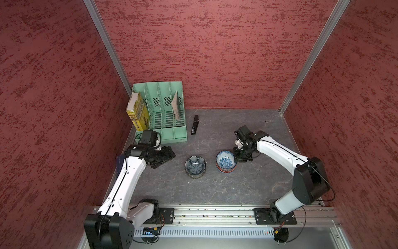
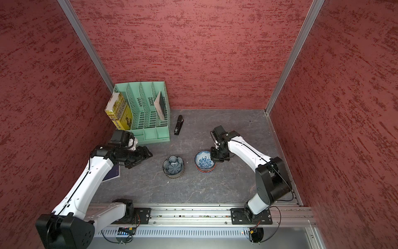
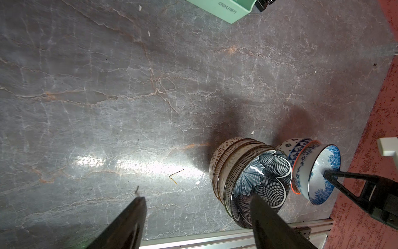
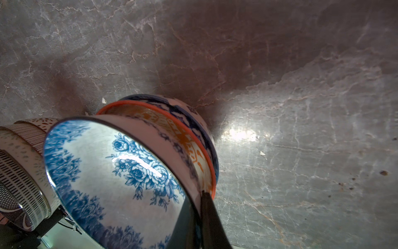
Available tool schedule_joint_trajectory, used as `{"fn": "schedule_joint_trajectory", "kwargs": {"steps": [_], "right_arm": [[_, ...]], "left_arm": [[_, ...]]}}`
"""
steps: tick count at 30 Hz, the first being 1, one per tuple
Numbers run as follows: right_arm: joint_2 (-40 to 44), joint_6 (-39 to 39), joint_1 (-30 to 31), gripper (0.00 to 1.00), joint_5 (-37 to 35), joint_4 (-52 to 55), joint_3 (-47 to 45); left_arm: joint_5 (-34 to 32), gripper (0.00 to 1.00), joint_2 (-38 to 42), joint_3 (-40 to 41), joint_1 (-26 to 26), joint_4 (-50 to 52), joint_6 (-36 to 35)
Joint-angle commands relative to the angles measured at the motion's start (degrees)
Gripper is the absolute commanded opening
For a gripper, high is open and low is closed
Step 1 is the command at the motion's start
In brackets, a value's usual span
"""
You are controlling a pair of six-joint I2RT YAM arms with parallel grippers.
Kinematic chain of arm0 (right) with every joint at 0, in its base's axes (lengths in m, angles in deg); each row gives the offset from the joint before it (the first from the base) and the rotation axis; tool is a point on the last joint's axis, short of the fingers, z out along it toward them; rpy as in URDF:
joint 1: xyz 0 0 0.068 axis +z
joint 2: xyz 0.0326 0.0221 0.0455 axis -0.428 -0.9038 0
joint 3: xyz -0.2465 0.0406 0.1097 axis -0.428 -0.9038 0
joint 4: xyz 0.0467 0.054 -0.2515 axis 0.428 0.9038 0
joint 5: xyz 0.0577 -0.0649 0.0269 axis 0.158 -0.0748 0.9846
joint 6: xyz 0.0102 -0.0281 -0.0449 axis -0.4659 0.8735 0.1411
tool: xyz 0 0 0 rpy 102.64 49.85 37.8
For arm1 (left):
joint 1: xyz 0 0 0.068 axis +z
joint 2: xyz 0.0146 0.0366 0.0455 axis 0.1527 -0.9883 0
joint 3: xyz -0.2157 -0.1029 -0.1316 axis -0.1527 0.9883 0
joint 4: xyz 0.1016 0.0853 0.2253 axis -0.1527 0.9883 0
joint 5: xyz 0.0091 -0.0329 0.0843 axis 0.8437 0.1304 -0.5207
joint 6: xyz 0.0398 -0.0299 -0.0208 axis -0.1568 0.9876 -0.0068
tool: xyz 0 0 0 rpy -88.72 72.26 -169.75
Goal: Stack the bowls
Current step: Place the bowl on the bowl.
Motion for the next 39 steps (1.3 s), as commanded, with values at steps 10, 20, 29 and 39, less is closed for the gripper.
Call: {"fn": "schedule_joint_trajectory", "kwargs": {"steps": [10,20,29,39], "right_arm": [[1.86,0.15,-0.41,0.0,-0.01,-2.74,-1.01],[1.79,0.59,-0.43,0.0,-0.78,-2.83,-1.22],[1.62,0.78,-0.37,0.0,-1.03,-3.34,-2.01],[1.42,0.6,-0.36,0.0,-0.69,-3.89,-2.91]], "left_arm": [[0.03,0.79,0.03,0.87,0.5,-1.55,-1.35],[0.01,0.79,-0.38,1.17,0.5,-1.75,-1.42],[0.25,0.79,-0.83,1.31,0.55,-1.92,-1.53],[0.27,0.79,-1.04,1.57,0.53,-2.12,-1.62]]}}
